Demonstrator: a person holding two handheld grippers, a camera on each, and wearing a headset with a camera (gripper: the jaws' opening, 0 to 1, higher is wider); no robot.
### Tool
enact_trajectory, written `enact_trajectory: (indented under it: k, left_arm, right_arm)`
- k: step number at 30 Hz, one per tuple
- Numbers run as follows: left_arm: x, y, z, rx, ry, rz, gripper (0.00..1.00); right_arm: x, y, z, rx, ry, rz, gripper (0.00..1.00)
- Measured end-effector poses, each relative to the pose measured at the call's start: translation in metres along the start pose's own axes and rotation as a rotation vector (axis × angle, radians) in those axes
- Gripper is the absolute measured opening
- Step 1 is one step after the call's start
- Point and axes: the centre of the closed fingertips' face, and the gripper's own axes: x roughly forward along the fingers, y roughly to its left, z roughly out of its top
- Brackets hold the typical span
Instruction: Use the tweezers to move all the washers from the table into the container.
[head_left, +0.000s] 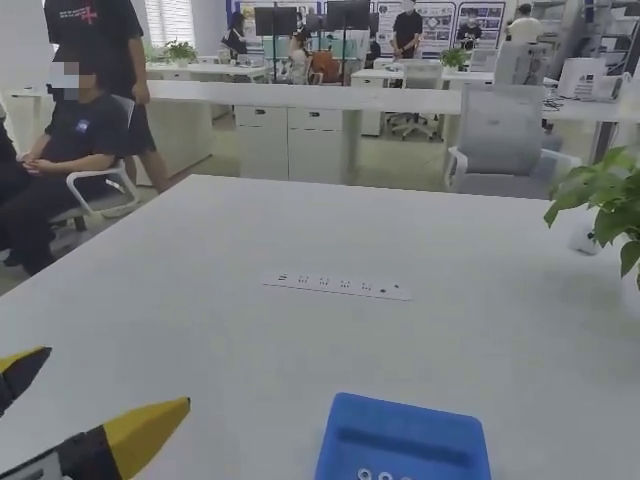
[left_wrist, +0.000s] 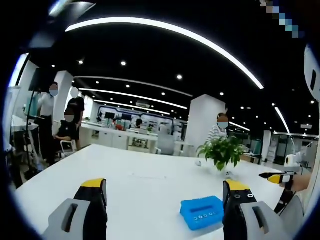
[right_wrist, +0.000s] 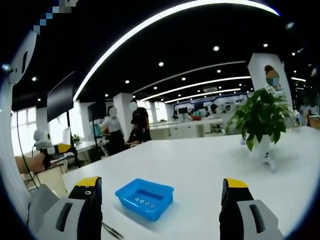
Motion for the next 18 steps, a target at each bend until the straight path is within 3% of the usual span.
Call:
enact_trajectory:
  k: [7,18]
  left_arm:
    - [0.000,-0.002,-0.002,0.000,-0.006,0.009,0.99]
    - [0.001,0.000,0.001,0.006,-0.024,0.025,0.99]
  right_arm:
    - [-0.006,-0.014,0.000,0.027,-0.012,-0.036,0.99]
    - [-0.008,-0.022,-0.001,0.068,-0.032,-0.069,0.99]
